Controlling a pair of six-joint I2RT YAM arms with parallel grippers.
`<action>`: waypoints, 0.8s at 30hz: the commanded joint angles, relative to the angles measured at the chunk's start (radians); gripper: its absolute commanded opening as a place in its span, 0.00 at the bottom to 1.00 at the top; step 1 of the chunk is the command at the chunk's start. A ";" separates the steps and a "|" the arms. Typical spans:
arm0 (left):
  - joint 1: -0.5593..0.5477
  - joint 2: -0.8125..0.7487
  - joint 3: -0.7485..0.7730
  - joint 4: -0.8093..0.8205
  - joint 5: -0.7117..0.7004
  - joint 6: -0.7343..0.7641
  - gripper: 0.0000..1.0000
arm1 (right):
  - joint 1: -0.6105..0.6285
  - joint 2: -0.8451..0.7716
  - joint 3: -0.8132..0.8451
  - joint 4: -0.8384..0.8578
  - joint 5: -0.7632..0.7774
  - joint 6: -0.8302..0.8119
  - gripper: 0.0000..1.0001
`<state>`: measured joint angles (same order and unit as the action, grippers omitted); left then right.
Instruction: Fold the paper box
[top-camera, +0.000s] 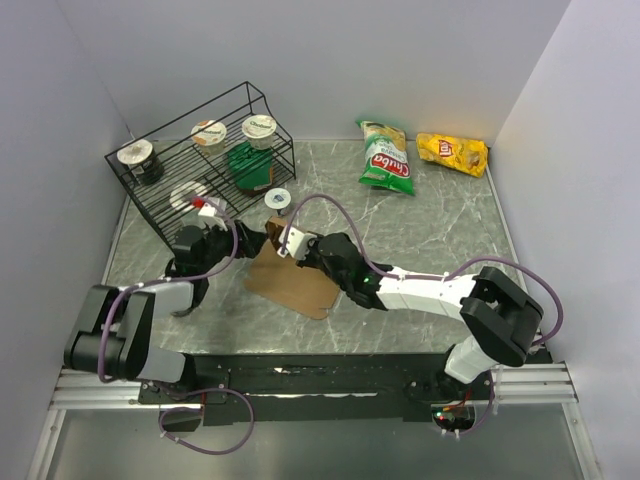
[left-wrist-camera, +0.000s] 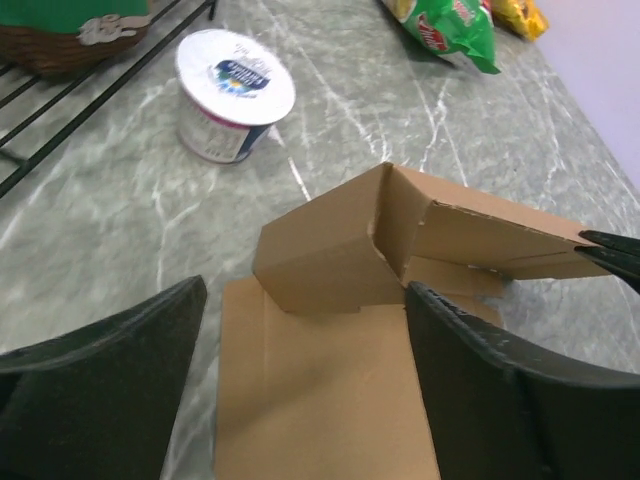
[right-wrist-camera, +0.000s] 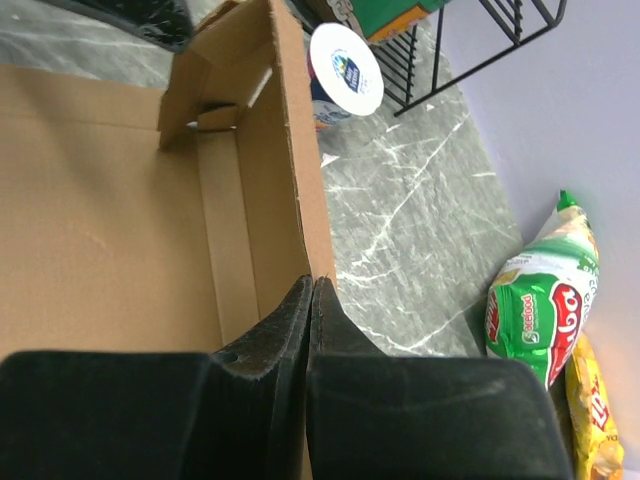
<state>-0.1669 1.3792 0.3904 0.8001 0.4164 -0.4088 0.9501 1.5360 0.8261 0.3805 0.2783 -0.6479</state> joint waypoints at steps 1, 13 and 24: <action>0.004 0.070 0.053 0.054 -0.007 0.041 0.81 | -0.014 0.026 0.001 -0.121 -0.034 0.045 0.00; 0.004 0.113 0.039 0.214 0.082 -0.043 0.78 | -0.027 0.070 0.015 -0.123 -0.004 0.031 0.00; 0.004 0.156 0.183 0.197 0.101 -0.272 0.90 | -0.027 0.087 0.015 -0.129 0.007 0.025 0.00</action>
<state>-0.1669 1.5021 0.4725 0.9863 0.5011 -0.5903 0.9264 1.5749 0.8513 0.3931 0.3138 -0.6586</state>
